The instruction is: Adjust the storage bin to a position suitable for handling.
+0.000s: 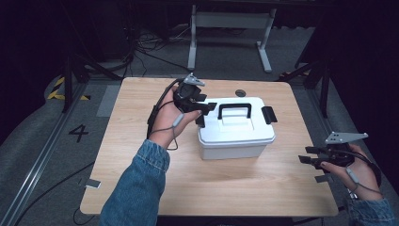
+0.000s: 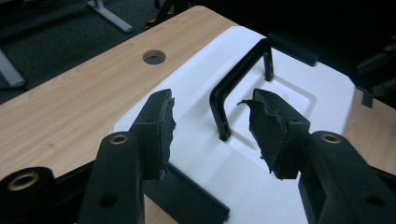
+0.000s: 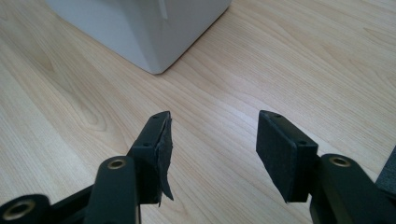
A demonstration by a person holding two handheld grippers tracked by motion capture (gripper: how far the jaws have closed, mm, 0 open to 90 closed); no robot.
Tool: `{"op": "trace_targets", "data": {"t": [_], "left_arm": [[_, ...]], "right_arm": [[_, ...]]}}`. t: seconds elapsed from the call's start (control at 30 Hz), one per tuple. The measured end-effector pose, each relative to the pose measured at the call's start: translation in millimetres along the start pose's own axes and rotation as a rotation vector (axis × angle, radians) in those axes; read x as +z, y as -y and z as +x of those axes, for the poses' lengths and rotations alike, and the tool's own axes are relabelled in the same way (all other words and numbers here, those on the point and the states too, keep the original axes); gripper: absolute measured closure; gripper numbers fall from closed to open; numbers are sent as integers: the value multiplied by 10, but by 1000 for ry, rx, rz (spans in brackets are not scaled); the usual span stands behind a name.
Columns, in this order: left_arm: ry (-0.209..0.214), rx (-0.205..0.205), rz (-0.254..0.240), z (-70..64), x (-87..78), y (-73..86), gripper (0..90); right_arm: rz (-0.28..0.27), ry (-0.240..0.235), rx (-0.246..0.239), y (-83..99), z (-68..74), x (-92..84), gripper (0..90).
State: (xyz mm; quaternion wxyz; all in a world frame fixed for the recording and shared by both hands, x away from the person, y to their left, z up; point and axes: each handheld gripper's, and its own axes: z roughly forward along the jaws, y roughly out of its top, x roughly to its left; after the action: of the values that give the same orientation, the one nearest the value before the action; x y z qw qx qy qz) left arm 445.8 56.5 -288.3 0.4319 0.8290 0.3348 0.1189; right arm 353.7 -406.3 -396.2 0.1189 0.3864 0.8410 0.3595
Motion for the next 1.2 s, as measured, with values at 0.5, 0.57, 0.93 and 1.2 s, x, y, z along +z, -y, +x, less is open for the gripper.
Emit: {"op": "trace_targets", "data": {"t": [0.5, 0.57, 0.93, 1.2], "left_arm": [[46, 29, 39, -66, 376, -102, 474], [50, 37, 47, -80, 428, -106, 464], [65, 54, 93, -117, 651, -103, 472], [43, 71, 108, -152, 768, -96, 478]], "right_arm": [[-3, -2, 3, 4, -10, -18, 465], [-2, 0, 5, 4, -10, -17, 464], [-2, -5, 11, 9, -18, -17, 464], [2, -8, 8, 8, -8, -7, 464]]}}
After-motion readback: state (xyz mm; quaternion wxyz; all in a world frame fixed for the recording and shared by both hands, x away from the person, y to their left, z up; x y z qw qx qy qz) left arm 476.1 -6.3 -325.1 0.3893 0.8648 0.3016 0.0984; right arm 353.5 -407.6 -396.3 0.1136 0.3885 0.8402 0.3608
